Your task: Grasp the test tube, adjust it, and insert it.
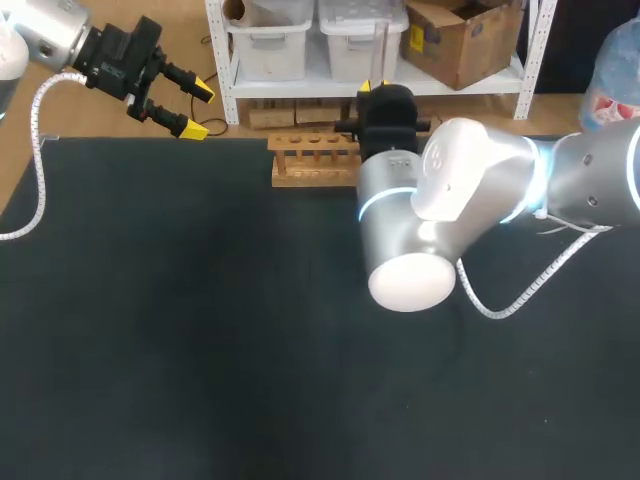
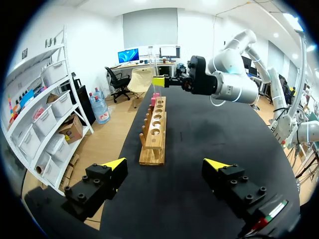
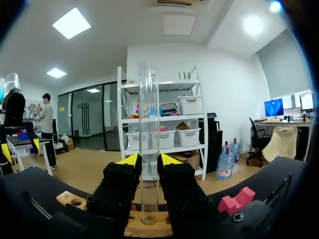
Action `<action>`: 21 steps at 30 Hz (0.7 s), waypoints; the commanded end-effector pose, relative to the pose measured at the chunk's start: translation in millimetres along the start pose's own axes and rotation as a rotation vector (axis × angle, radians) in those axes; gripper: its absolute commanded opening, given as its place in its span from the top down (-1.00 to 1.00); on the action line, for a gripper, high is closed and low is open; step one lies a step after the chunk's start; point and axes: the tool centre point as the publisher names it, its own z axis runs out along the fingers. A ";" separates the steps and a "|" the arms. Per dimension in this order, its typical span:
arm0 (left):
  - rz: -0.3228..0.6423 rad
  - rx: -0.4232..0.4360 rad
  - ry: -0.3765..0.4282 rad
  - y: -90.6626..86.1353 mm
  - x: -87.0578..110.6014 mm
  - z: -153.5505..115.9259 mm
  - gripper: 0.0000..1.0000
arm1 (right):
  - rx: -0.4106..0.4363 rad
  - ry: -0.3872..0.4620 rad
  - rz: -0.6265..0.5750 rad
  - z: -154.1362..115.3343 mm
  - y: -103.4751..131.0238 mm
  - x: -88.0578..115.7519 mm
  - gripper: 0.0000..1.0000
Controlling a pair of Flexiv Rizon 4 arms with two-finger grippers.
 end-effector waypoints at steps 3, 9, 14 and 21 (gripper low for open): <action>0.001 -0.003 0.002 -1.4 0.1 0.2 -1.00 | -0.421 0.002 0.007 3.8 -3.9 6.2 1.00; 0.001 -0.003 0.002 -1.4 0.1 0.2 -1.00 | -0.419 0.018 0.019 3.6 -3.2 14.6 1.00; 0.001 -0.003 0.002 -1.4 0.1 0.2 -1.00 | -0.419 0.034 0.022 3.2 -3.9 23.7 1.00; 0.001 -0.003 0.002 -1.4 0.1 0.2 -1.00 | -0.414 0.050 0.026 2.1 -7.2 34.1 1.00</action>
